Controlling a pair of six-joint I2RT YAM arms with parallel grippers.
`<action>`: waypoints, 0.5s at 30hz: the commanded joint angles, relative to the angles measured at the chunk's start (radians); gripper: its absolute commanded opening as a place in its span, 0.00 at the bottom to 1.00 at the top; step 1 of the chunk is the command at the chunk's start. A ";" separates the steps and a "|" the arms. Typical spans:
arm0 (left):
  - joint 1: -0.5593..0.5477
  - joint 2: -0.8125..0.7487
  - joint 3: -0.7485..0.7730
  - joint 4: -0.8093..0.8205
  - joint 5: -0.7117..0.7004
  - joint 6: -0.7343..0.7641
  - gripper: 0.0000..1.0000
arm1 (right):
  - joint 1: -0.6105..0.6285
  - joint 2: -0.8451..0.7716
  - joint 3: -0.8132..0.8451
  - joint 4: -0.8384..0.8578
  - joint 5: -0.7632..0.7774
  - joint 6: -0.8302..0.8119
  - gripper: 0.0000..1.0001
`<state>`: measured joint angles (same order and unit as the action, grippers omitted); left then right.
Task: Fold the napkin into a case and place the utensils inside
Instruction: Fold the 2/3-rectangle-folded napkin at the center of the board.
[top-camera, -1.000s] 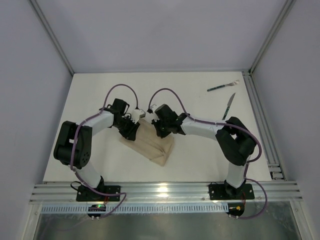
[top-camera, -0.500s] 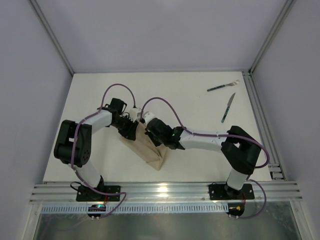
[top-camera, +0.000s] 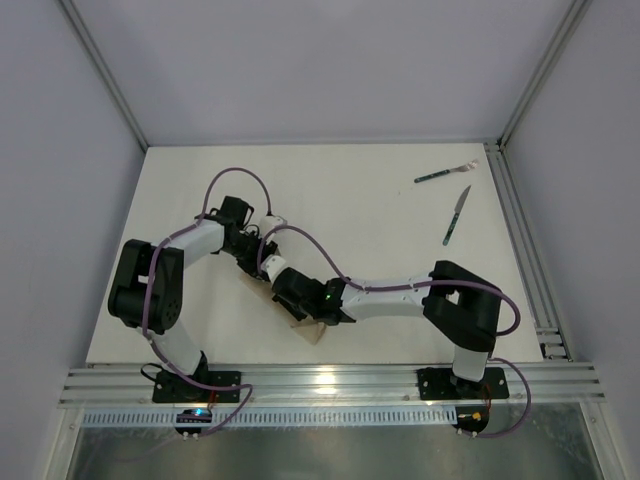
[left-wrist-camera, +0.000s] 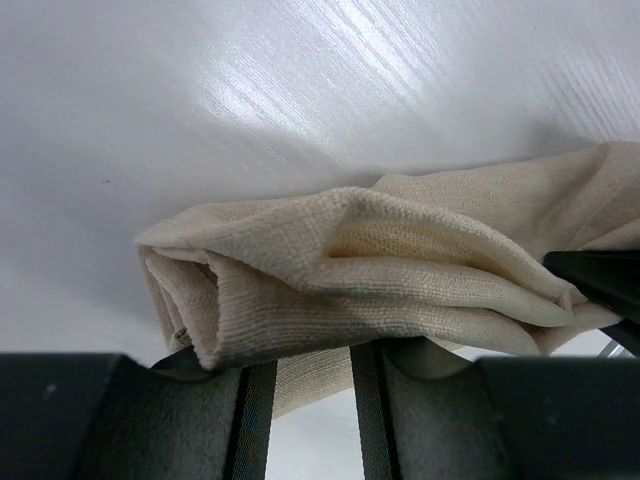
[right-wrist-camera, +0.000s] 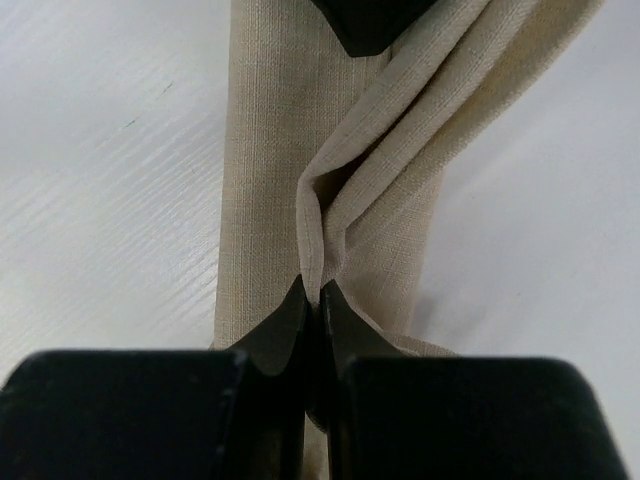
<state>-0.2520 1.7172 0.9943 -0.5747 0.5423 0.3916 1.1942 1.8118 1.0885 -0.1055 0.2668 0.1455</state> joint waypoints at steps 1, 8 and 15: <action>0.008 0.007 -0.003 -0.004 0.007 -0.014 0.34 | 0.004 0.027 -0.001 0.004 -0.015 0.035 0.04; 0.046 -0.071 0.035 -0.072 0.015 0.004 0.37 | 0.004 0.063 -0.019 0.000 -0.026 0.034 0.04; 0.154 -0.198 0.090 -0.161 0.005 0.024 0.45 | 0.004 0.078 -0.038 0.010 -0.003 0.006 0.04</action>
<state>-0.1383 1.6058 1.0229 -0.6849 0.5442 0.4011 1.1938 1.8549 1.0771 -0.0799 0.2527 0.1596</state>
